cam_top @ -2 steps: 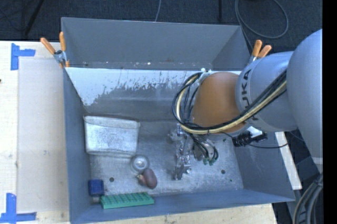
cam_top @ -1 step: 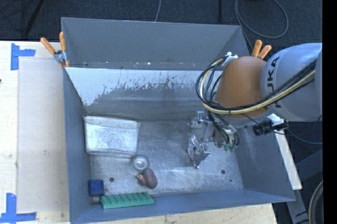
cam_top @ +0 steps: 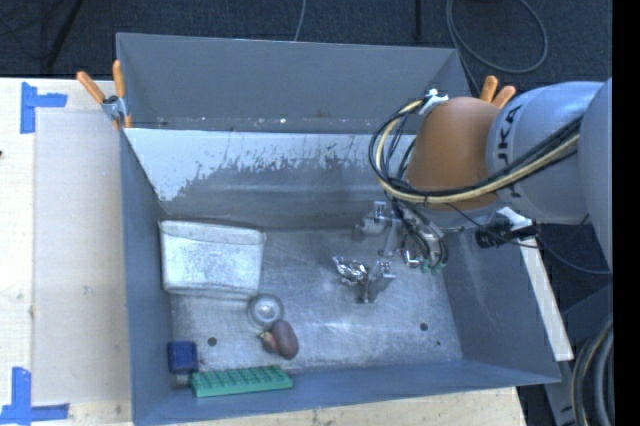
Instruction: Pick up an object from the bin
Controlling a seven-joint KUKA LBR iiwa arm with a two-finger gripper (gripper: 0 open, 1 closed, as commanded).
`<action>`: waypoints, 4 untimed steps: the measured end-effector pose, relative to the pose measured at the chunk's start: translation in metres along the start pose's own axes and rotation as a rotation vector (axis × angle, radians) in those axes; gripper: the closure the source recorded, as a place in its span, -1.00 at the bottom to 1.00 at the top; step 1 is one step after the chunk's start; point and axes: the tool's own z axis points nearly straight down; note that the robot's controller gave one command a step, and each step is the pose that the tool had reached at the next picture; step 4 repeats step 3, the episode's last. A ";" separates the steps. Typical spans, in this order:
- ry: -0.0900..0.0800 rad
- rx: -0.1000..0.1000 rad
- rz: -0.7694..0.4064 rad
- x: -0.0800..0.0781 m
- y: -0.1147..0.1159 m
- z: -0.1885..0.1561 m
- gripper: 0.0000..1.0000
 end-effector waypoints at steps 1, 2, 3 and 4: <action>-0.005 0.003 -0.066 0.002 0.033 -0.001 -1.00; -0.008 0.000 -0.063 0.002 0.034 -0.002 1.00; -0.009 0.001 -0.057 -0.003 0.033 -0.139 1.00; -0.009 0.001 -0.057 -0.003 0.033 -0.139 1.00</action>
Offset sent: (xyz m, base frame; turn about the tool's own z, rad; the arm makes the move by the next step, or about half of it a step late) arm -0.0013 0.0335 -0.0017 -0.0628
